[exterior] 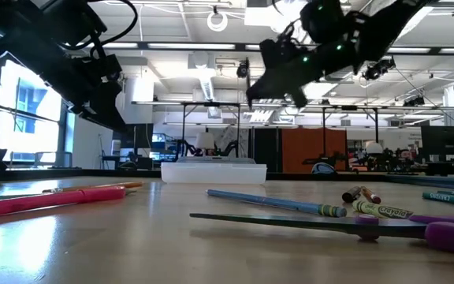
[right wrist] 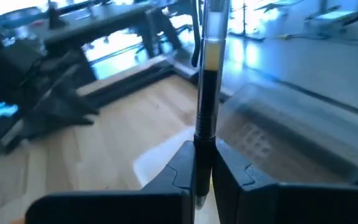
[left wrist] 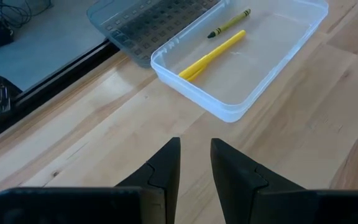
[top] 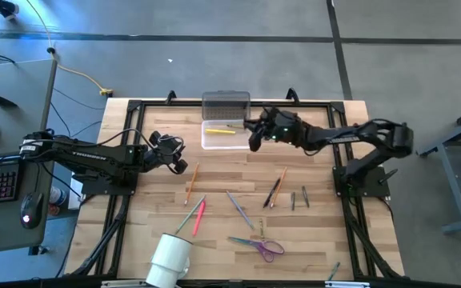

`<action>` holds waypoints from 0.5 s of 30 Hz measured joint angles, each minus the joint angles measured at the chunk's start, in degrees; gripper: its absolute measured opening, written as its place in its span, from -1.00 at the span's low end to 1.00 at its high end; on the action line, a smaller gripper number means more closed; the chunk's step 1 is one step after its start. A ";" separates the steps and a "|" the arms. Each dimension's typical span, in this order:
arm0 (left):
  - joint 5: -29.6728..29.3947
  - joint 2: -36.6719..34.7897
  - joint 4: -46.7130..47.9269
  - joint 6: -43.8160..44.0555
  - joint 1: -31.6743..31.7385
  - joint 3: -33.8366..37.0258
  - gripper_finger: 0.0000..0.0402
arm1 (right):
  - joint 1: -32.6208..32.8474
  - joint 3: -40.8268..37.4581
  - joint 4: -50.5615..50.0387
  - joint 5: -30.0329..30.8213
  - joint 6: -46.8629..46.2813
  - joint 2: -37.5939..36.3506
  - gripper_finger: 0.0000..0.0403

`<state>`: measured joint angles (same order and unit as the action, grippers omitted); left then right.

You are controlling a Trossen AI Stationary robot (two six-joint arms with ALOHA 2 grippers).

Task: Pick & place school supplies into a supply box
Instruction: Put the right black pen into the supply box

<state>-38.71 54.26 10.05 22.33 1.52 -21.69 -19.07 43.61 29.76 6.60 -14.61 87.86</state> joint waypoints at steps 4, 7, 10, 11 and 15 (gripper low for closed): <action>0.02 0.00 0.01 0.00 0.00 0.00 -0.38 | -0.22 5.81 -6.91 -3.07 2.56 8.13 -0.92; 0.04 -0.02 0.01 0.00 -0.02 0.00 -0.38 | -0.24 14.16 -21.38 -4.14 7.00 13.27 -0.92; 0.06 -0.01 0.00 0.02 0.00 0.00 -0.38 | -0.25 25.27 -37.98 -3.54 13.86 16.59 -0.92; 0.06 0.00 0.02 0.02 0.00 0.00 -0.38 | -0.32 28.77 -43.62 -3.37 16.29 17.78 -0.92; 0.07 0.00 0.01 0.02 -0.01 0.00 -0.38 | -0.48 38.82 -57.79 -3.38 19.81 23.18 -0.92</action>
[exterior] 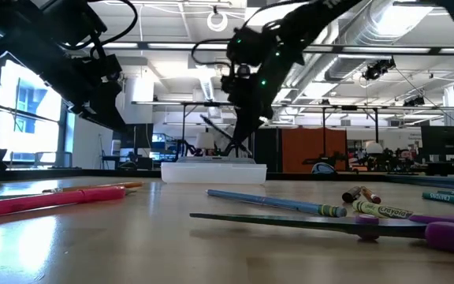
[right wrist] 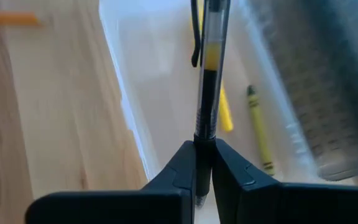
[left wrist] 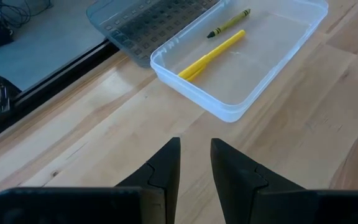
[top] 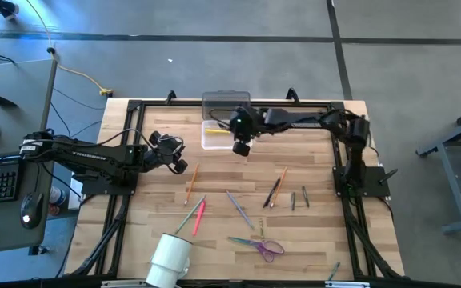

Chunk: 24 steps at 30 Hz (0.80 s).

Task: Pick & place school supplies into a supply box
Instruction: Put the right black pen into the supply box, then put the right dark green crayon into the supply box

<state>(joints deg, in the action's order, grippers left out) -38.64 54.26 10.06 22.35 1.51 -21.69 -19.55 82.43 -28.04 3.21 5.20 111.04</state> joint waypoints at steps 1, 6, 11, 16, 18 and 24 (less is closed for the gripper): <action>0.00 0.00 0.00 0.00 0.00 0.00 -0.38 | -0.02 1.33 -1.55 -0.84 0.17 1.06 -0.92; 0.15 -0.01 0.01 0.00 0.00 0.00 -0.38 | 0.09 3.04 -2.39 2.09 2.72 5.28 -0.92; 0.16 0.00 0.07 0.00 -0.01 0.00 -0.38 | 0.00 3.15 -1.31 1.65 -1.24 5.45 -0.86; 0.16 -0.01 0.09 0.02 0.00 0.00 -0.38 | 0.15 3.13 -1.32 1.29 -0.82 5.76 -0.65; 0.57 -0.02 0.12 0.36 -0.01 0.00 -0.38 | 0.13 3.13 -1.26 2.32 -1.08 5.77 -0.57; 1.65 0.00 0.16 0.42 -0.01 0.00 -0.38 | 0.40 3.81 -2.39 2.82 -2.16 5.03 -0.44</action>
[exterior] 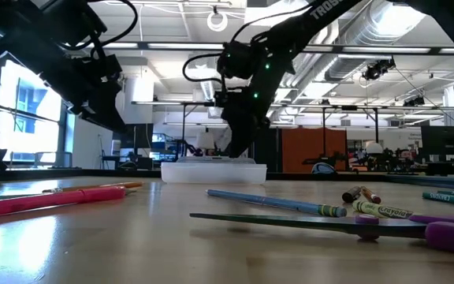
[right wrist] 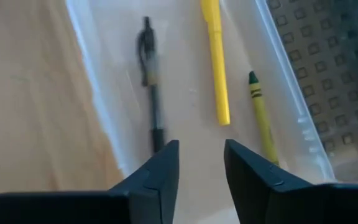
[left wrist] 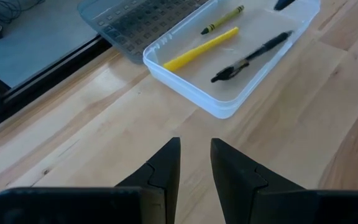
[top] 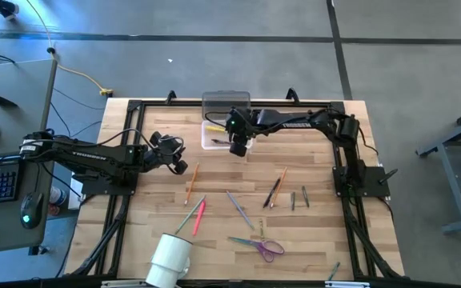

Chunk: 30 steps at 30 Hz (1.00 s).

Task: Pick & place school supplies into a supply box
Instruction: Put the right dark green crayon into the supply box

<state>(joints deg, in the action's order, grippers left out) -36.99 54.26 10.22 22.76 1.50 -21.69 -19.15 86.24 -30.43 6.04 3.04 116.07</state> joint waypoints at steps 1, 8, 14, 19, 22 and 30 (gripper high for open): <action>0.00 0.00 0.08 0.00 0.00 0.00 -0.38 | 0.39 0.88 -1.62 -0.14 -0.77 -0.53 -0.44; 0.02 -0.02 0.23 0.02 0.00 0.00 -0.38 | 5.62 10.67 -25.70 -0.01 -7.43 -5.22 -0.46; 0.00 0.00 0.15 0.04 0.00 0.00 -0.38 | 11.95 11.59 -48.56 -4.88 -27.68 -6.89 -0.46; 0.70 0.00 0.22 0.04 0.00 0.00 -0.38 | 16.26 4.27 -55.46 -11.93 -39.08 -7.70 -0.46; 1.45 -0.01 0.25 -0.01 0.00 0.00 -0.38 | 18.47 -1.85 -55.77 -19.52 -43.49 -7.87 -0.47; 2.05 0.00 0.35 -0.30 0.00 0.00 -0.38 | 22.69 -13.64 -59.32 -22.70 -53.72 -10.82 -0.54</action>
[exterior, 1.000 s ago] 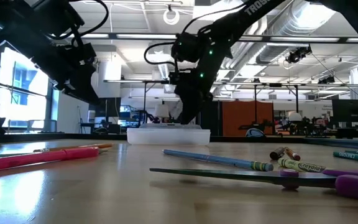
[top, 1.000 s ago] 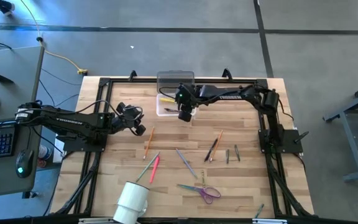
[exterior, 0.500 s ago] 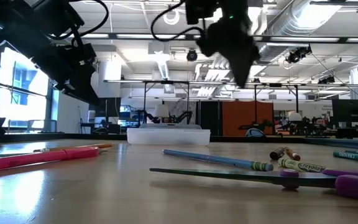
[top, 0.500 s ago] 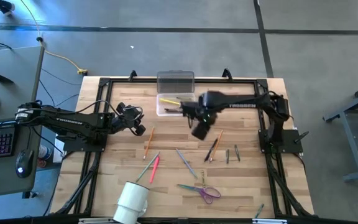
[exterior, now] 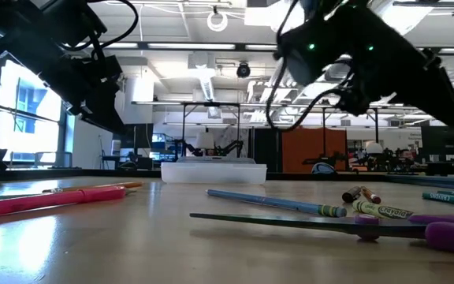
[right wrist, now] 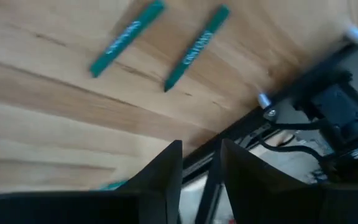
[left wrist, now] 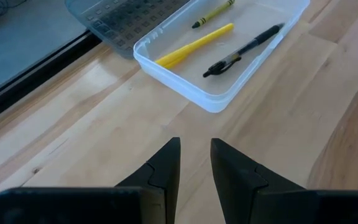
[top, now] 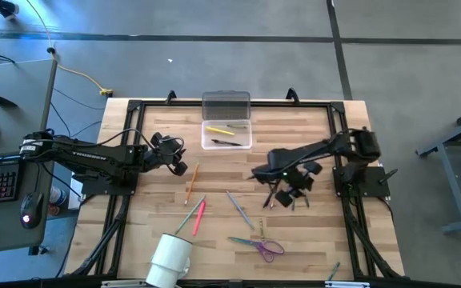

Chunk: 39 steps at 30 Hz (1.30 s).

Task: Pick & place school supplies into a supply box
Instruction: Put the right dark green crayon into the supply box

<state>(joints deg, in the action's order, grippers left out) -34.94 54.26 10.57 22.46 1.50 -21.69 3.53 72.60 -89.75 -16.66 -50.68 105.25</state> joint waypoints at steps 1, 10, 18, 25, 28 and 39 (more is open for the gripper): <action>-0.02 0.00 -0.02 -0.02 0.00 0.00 -0.38 | 0.37 -0.92 0.42 0.67 -1.66 -1.53 -0.54; -0.02 -0.02 -0.11 -0.13 0.00 0.00 -0.38 | 6.99 -13.97 15.46 7.42 -26.08 -24.97 -0.54; -0.07 -0.02 -0.13 -0.13 0.00 0.00 -0.38 | 13.92 -30.12 33.81 22.96 -44.68 -38.99 -0.54; 0.08 -0.02 -0.15 -0.11 0.00 0.00 -0.38 | 13.30 -42.87 53.33 22.86 -34.15 -40.02 -0.54; 0.07 -0.02 -0.17 -0.11 0.00 0.00 -0.38 | 13.20 -45.56 58.05 18.55 -34.42 -40.02 -0.54; -0.49 -0.02 -0.52 -0.11 0.00 0.00 -0.38 | 12.59 -41.11 49.60 17.95 -31.33 -40.04 -0.54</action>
<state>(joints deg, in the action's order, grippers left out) -35.43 54.24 10.05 22.35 1.50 -21.69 16.12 31.49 -40.14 1.28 -82.01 65.21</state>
